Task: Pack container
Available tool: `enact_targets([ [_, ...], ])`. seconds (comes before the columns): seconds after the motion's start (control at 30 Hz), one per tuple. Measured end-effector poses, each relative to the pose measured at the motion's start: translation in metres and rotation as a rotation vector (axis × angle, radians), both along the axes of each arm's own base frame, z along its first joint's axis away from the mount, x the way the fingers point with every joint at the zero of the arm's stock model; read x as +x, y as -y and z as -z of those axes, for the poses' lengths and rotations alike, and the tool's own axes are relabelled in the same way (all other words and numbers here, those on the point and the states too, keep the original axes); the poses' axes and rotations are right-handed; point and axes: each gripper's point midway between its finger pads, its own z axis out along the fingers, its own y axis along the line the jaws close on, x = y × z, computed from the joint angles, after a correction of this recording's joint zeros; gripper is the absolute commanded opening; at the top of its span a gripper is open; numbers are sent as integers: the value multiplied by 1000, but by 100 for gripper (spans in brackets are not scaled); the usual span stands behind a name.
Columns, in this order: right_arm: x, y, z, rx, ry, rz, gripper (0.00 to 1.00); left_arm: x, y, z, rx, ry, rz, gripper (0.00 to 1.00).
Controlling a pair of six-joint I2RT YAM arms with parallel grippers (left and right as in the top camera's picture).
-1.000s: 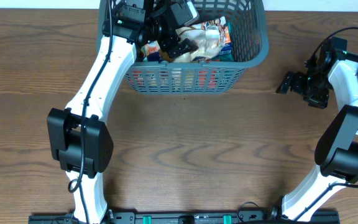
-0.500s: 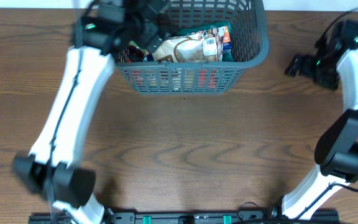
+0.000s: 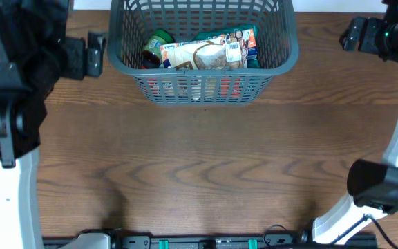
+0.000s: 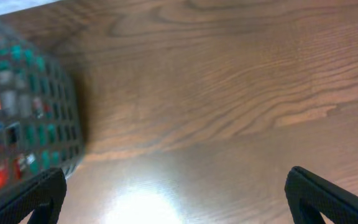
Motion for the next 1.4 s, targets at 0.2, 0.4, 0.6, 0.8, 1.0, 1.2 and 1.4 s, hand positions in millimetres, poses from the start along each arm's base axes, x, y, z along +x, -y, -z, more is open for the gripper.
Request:
enact_targets([
  [0.2,-41,-12,-53,-45,93,0,99,-23,-2,32,-10,-48,-11,99],
  [0.4,-100,-32,-83,-69,187,-12,99,-45,0,80,-22,-78,-5,99],
  [0.6,-146,-56,-42,-58,231,-35,99,-75,5,118,-51,-35,23,98],
  [0.8,-192,-83,28,-48,274,-118,99,-109,8,145,-65,49,42,99],
  [1.0,-226,-101,81,-21,285,-209,99,-127,8,166,-67,107,45,99],
  [1.2,-233,-104,96,-12,280,-224,99,-137,5,186,-59,53,31,99],
  [1.4,-236,-106,98,-6,266,-230,99,-144,4,198,-57,-4,27,99],
])
